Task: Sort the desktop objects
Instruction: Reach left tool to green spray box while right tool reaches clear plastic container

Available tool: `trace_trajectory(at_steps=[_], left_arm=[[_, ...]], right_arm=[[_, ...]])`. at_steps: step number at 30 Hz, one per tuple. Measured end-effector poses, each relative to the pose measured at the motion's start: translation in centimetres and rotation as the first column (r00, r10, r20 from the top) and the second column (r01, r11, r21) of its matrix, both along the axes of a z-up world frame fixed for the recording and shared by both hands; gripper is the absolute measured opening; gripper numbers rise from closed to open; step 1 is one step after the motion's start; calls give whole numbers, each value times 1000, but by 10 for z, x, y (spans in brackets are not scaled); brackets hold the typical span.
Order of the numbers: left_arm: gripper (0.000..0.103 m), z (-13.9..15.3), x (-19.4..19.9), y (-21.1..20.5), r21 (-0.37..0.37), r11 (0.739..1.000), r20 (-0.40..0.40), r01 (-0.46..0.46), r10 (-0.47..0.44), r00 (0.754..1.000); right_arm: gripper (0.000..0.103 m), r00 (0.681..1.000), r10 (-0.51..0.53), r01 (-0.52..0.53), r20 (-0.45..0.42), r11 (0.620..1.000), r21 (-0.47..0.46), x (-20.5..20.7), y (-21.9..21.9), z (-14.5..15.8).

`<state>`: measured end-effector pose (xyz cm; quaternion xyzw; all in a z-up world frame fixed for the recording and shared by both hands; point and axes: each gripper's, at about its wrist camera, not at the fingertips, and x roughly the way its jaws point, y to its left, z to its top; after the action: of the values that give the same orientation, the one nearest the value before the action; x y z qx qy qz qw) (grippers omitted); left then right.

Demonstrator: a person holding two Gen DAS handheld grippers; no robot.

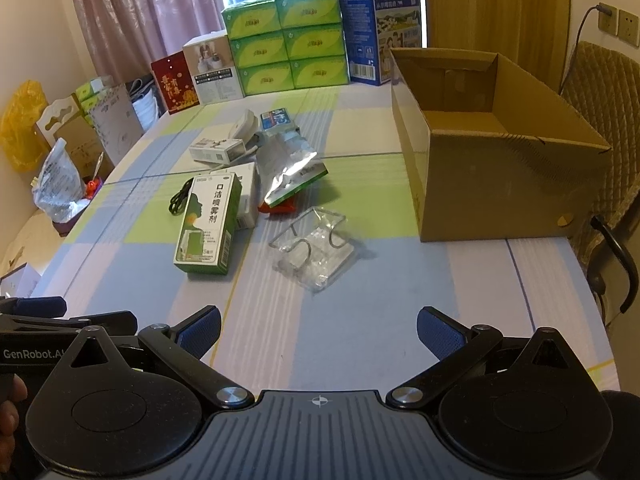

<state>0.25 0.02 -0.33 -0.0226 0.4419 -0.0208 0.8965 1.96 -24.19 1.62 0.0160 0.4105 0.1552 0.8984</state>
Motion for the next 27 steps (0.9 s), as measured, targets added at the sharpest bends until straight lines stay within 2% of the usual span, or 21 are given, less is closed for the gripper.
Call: trace_trajectory(at_steps=[15,22,27], left_arm=[[102,-8,5,1,-17,1000,-28,5,-6,1000],[102,-7,19,1,-18,999,-26,32,-32,999],[102,-11,39,3,-9,999,-28,42,-42,999]], right_arm=[[101,1000,14,-15,-16,1000,-16,4,0,-12],[101,993,105,-102,45,992,-68,17,1,-22],[101,977,195,-191,79,980,-63,34,3,-28]])
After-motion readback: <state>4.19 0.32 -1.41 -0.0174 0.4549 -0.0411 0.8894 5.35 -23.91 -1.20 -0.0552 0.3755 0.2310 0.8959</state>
